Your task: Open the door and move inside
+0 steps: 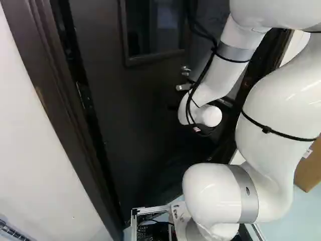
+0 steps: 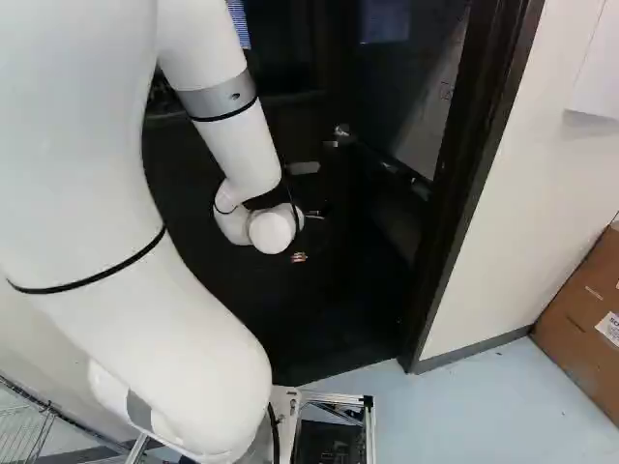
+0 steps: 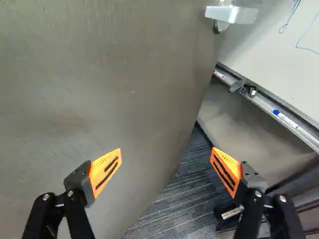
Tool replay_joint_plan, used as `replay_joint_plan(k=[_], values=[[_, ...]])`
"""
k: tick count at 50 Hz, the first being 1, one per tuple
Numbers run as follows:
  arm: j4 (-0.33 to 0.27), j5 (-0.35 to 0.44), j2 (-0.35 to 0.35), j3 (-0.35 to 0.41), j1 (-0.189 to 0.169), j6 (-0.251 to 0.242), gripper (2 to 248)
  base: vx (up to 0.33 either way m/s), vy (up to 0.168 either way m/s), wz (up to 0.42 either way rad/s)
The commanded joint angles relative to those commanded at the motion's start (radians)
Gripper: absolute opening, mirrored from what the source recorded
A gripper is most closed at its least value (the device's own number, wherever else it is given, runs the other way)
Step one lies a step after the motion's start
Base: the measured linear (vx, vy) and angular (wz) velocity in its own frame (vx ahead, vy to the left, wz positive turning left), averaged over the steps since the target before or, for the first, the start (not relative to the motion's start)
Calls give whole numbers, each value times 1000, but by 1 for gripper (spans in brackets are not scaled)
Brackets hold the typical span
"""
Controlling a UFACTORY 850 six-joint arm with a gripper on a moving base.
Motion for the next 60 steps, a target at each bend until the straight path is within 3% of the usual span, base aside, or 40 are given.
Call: replay_joint_plan(k=[25, 60], values=[[-15, 0, -1, -1, 10, 0, 247, 0, 0, 0], [-64, 0, -28, -29, 67, 0, 247, 0, 0, 0]])
